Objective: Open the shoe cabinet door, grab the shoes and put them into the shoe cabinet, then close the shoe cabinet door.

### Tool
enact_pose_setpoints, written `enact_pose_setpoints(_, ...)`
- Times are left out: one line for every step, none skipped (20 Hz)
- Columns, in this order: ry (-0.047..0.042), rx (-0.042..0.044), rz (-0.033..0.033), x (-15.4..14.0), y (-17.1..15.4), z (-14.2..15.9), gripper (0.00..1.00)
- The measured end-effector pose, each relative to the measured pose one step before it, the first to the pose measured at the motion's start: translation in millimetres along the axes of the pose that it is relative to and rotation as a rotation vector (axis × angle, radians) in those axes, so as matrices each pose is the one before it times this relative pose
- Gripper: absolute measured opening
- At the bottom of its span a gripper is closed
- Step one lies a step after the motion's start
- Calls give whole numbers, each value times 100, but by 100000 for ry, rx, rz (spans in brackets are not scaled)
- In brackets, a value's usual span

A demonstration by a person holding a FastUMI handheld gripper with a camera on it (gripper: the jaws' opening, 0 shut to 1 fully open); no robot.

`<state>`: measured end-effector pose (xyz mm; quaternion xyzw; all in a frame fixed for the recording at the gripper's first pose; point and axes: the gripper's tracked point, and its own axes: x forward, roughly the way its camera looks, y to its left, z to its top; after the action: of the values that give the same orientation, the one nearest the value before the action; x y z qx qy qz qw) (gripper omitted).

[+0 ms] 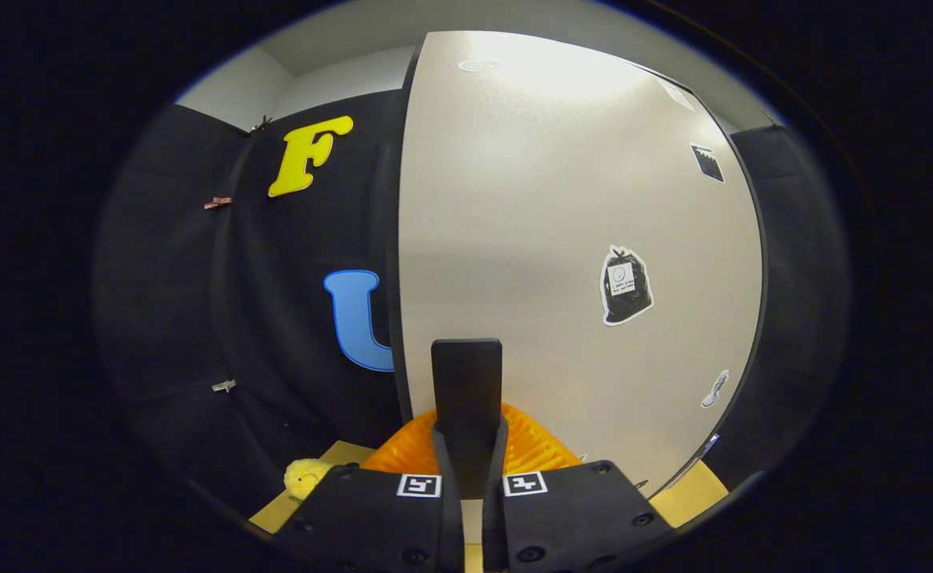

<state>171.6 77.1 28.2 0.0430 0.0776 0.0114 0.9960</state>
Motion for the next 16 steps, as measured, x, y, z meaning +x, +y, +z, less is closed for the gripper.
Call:
enact_pose_setpoints(-517, -150, 301, -579, -233, 82, 13)
enact_pose_setpoints(-163, -283, 555, -676, -177, 0, 13)
enact_pose_setpoints(215, 361, 777, -697, -126, -22, 13)
enact_pose_setpoints(687, 68, 1102, -668, -34, -78, 13)
enact_pose_setpoints(89, -377, 903, -819, -30, -35, 13)
enact_pose_setpoints(335, -667, 475, -845, -169, -66, 13)
enact_pose_setpoints(-285, 208, 280, -833, -298, -32, 13)
enact_pose_setpoints(-250, 772, 166, -823, -283, 57, 13)
enact_pose_setpoints(412, -281, 836, -908, -257, -137, 13)
enact_pose_setpoints(370, 14, 746, -653, -276, 98, 13)
enact_pose_setpoints(655, -99, 502, -742, -419, -91, 13)
enact_pose_setpoints(397, -473, 257, -825, -412, -35, 13)
enact_pose_setpoints(236, -303, -29, -815, -481, 24, 13)
enact_pose_setpoints(340, -448, 17, -726, -436, -46, 13)
enact_pose_setpoints(125, -175, 198, -668, -387, -36, 13)
enact_pose_setpoints(483, 177, 471, -722, -370, -92, 13)
